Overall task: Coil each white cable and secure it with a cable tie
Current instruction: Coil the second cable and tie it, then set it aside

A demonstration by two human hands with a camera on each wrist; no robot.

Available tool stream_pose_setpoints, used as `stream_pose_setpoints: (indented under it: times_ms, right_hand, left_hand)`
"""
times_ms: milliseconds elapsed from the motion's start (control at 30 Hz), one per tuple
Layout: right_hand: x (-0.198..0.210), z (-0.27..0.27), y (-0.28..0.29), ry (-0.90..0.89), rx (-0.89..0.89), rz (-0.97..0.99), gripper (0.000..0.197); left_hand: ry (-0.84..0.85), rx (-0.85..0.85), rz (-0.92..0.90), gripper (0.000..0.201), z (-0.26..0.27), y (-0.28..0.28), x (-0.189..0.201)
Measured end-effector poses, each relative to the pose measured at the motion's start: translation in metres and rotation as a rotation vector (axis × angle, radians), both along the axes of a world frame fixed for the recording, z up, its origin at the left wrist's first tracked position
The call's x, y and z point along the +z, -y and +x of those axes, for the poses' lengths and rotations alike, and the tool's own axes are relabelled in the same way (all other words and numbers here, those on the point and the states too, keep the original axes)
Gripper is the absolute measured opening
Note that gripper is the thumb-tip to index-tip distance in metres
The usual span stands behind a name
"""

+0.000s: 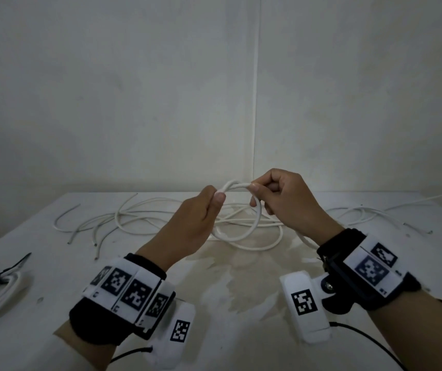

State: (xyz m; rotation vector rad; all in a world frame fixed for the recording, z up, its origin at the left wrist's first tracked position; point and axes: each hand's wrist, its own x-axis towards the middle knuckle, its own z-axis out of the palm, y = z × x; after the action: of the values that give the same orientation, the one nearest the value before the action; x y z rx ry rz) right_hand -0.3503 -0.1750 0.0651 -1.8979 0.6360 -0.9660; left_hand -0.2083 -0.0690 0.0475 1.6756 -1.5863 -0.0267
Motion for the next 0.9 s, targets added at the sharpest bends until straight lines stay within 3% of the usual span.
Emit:
stream_pose_setpoints:
  times_ms: [100,233,467,567,633,733,900]
  right_hand:
    - [0.002,0.0,0.0,0.002,-0.016,-0.046,0.011]
    - [0.003,0.003,-0.001,0.005,-0.025,-0.075,0.01]
    - [0.002,0.001,0.002,0.023,-0.044,-0.081,0.014]
    - [0.001,0.0,0.003,0.018,-0.064,-0.105,0.016]
    - [0.002,0.0,0.004,0.019,-0.075,-0.106,0.016]
    - [0.004,-0.002,0.007,0.024,-0.064,-0.078,0.016]
    - [0.004,-0.003,0.007,0.02,-0.052,-0.087,0.016]
  left_hand:
    - [0.071,0.008,0.018,0.033,0.003,-0.002,0.0]
    - [0.022,-0.001,-0.007,0.033,0.004,-0.003,0.004]
    - [-0.322,-0.06,-0.022,0.035,0.009,0.005,0.005]
    - [-0.638,-0.152,0.029,0.034,0.005,0.009,0.004]
    - [-0.755,-0.2,0.046,0.035,-0.001,0.011,0.006]
    - [-0.705,-0.181,0.043,0.034,-0.005,0.013,0.011]
    - [-0.47,-0.069,0.037,0.036,-0.007,0.012,0.014]
